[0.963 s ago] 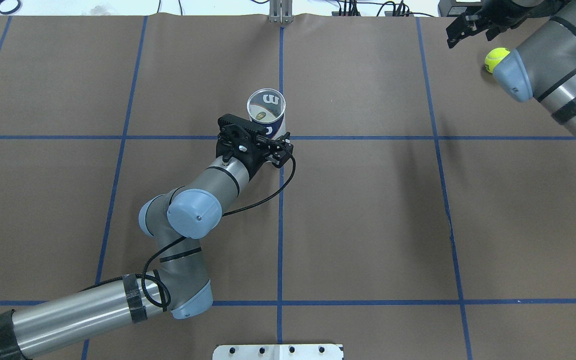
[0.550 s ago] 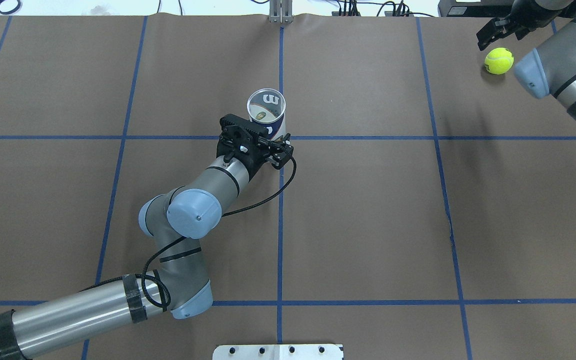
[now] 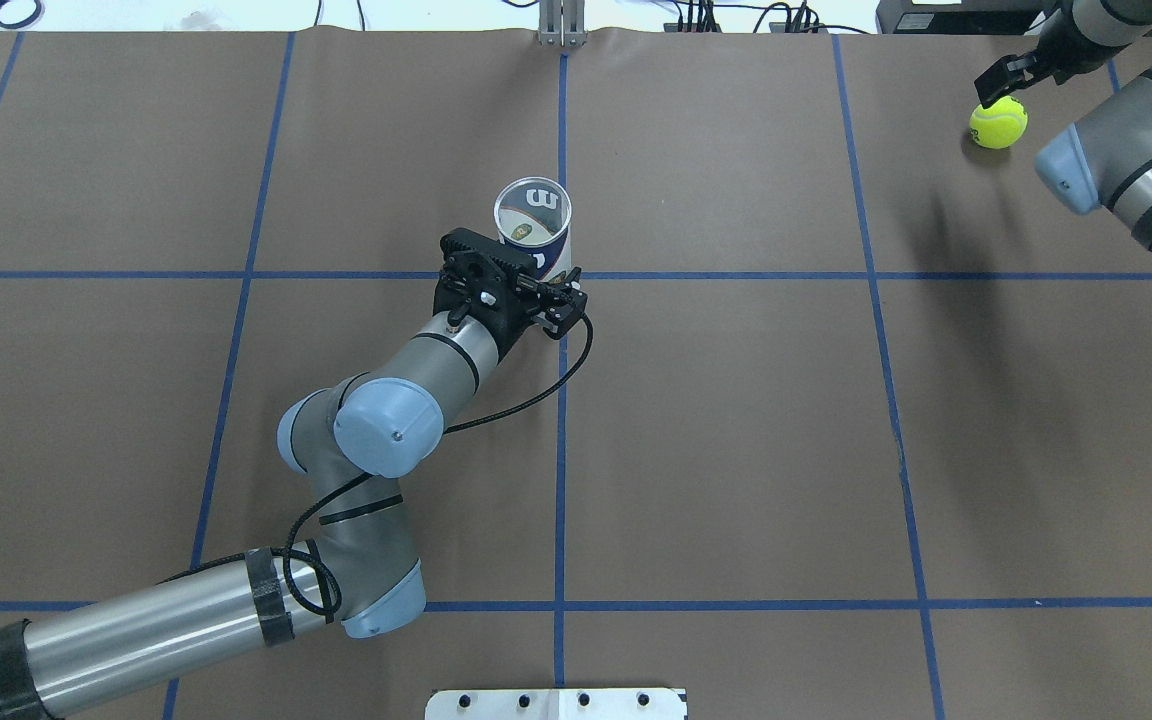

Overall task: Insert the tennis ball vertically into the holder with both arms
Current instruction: 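Lower the right gripper onto the second yellow ball and grasp it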

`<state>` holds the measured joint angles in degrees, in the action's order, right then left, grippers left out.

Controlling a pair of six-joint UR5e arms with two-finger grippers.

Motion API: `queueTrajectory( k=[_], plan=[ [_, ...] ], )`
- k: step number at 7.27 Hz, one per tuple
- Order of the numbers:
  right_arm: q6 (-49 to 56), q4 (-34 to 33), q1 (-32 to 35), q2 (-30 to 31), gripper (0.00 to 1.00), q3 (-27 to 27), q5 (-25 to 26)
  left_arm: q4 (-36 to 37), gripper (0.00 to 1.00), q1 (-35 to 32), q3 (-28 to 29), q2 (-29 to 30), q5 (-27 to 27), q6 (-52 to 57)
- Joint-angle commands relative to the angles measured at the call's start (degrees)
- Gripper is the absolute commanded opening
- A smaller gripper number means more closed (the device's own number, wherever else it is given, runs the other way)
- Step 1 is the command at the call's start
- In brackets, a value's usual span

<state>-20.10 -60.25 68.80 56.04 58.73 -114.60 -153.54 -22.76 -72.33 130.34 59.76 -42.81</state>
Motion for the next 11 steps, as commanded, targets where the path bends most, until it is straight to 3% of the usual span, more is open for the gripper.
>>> queueTrajectory(
  k=[1, 2, 4, 11],
  plan=[
    [0.0, 7.2, -0.8, -1.1, 0.99, -7.2, 2.4, 0.0, 0.99, 0.0, 0.0, 0.0, 0.0, 0.0],
    [-0.1, 10.3, -1.7, -2.8, 0.99, -11.0, 4.3, 0.0, 0.99, 0.0, 0.0, -0.1, 0.0, 0.0],
    [-0.5, 10.4, -3.4, -5.3, 0.99, -14.0, 5.1, 0.0, 0.99, 0.0, 0.0, -0.1, 0.0, 0.0],
    [0.3, 10.5, -4.3, -4.3, 0.99, -15.6, 8.0, 0.0, 0.99, 0.0, 0.0, -0.2, 0.0, 0.3]
  ],
)
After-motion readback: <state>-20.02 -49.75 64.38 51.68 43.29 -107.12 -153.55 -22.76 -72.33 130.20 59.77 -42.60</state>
